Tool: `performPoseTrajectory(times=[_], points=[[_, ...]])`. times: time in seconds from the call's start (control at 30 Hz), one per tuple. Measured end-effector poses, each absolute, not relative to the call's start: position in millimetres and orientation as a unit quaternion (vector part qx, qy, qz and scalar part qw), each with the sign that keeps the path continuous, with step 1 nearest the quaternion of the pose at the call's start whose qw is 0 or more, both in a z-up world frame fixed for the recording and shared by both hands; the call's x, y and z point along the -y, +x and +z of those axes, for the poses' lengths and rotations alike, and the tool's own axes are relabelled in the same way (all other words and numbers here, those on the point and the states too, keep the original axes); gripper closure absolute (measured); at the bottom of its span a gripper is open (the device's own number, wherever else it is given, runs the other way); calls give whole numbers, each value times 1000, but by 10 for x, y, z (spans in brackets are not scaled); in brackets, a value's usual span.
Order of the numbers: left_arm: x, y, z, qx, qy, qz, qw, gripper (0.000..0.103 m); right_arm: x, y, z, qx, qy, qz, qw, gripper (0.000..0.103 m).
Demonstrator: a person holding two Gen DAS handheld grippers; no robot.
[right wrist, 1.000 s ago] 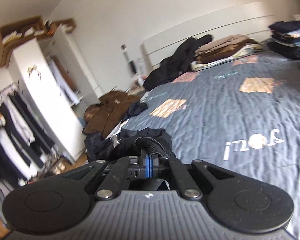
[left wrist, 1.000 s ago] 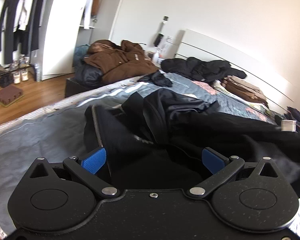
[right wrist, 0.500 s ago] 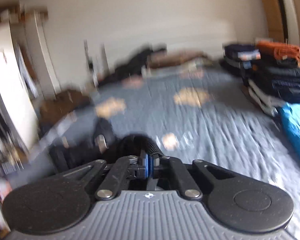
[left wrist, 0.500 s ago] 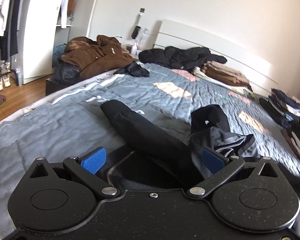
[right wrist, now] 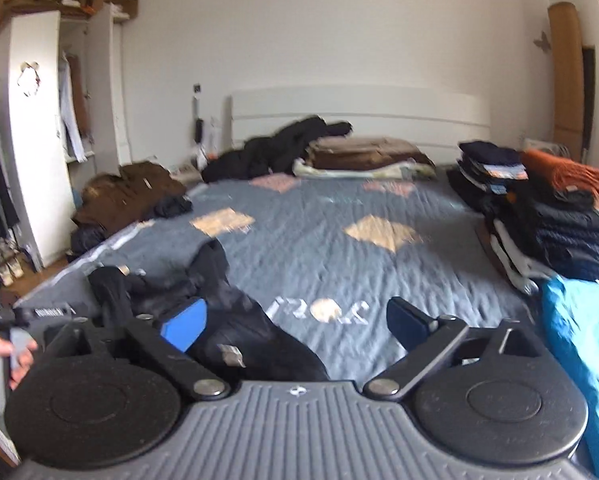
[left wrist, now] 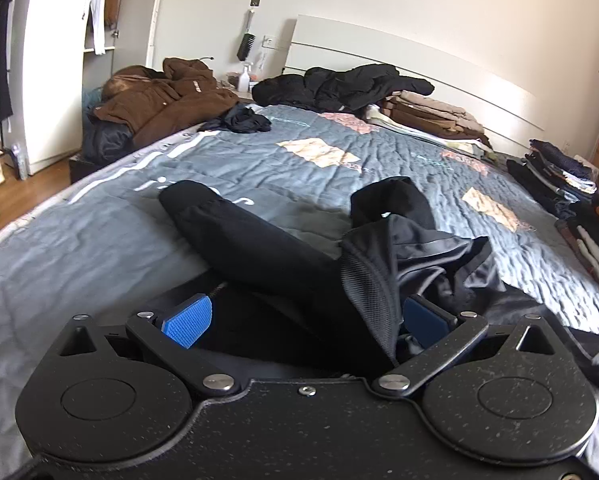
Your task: Fold clothes
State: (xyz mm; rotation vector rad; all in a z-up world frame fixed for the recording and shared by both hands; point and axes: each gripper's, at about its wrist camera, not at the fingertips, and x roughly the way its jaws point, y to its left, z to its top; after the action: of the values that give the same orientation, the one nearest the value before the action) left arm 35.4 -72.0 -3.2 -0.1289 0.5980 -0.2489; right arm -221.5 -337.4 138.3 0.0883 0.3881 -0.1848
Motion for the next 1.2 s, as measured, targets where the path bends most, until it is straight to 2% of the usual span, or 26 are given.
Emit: performPoseTrajectory(times=[0.13, 0.23, 0.33, 0.37, 0.57, 0.7, 0.73, 0.77, 0.8, 0.87, 1.03, 1.2], points=[[839, 367, -75, -286, -63, -130, 947, 0, 3372, -1804, 1251, -168, 77, -55, 981, 3], [977, 360, -136, -268, -28, -123, 955, 0, 3329, -1397, 997, -188, 85, -10, 978, 3], [1121, 388, -179, -254, 14, -107, 961, 15, 3265, -1111, 757, -199, 72, 15, 977, 3], [1153, 428, -205, -258, 16, -107, 960, 17, 3254, -1050, 699, -200, 70, 19, 977, 3], [1280, 676, -329, -275, 20, -128, 953, 15, 3441, -915, 588, -201, 100, 19, 974, 3], [1338, 905, -418, -319, 23, -126, 939, 16, 3525, -935, 522, -205, 107, 21, 973, 3], [1331, 936, -451, -325, 14, -122, 938, 22, 3542, -943, 508, -206, 109, 22, 972, 3], [1318, 957, -475, -329, 4, -121, 937, 37, 3560, -953, 515, -205, 111, 22, 972, 3], [1310, 969, -487, -332, -6, -124, 935, 46, 3578, -963, 522, -204, 114, 23, 972, 3], [1336, 969, -487, -335, -17, -133, 933, 70, 3613, -984, 537, -201, 119, 24, 972, 3], [1613, 801, -335, -290, 51, -150, 944, 94, 3715, -1061, 607, -189, 133, 22, 973, 3], [2019, 304, -16, -190, 129, -232, 945, 97, 3900, -1173, 693, -172, 152, 9, 973, 3]])
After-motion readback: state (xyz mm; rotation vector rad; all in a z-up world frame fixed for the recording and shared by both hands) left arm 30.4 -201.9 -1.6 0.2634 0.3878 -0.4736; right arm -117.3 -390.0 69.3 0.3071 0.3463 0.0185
